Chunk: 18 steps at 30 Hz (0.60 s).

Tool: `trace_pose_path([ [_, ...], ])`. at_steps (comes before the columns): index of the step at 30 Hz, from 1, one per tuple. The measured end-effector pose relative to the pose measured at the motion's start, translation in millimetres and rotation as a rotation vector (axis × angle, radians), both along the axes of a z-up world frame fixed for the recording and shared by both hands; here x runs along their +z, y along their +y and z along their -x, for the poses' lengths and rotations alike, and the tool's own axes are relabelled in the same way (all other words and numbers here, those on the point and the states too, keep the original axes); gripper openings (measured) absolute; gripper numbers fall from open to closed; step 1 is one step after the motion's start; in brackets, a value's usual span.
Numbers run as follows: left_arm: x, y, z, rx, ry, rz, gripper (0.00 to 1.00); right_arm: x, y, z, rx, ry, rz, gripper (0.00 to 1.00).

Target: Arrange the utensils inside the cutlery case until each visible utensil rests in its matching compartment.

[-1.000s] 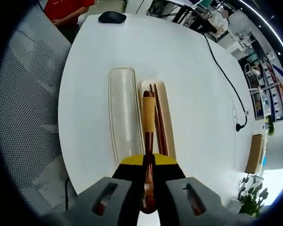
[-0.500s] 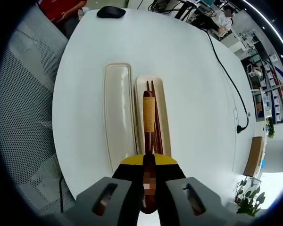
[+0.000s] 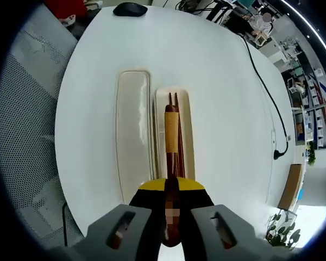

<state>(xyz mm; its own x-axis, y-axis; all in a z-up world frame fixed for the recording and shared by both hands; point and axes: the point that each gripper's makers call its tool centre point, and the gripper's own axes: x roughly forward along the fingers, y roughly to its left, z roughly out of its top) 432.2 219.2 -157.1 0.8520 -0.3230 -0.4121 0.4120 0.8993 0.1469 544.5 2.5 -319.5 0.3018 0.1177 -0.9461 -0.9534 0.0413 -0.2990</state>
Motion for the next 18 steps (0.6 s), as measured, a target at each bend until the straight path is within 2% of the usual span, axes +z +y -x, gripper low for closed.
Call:
trace_pose_path([
  [18, -1.9, -1, 0.3, 0.002, 0.014, 0.003, 0.57, -13.2, 14, -7, 0.04, 0.02, 0.019, 0.01],
])
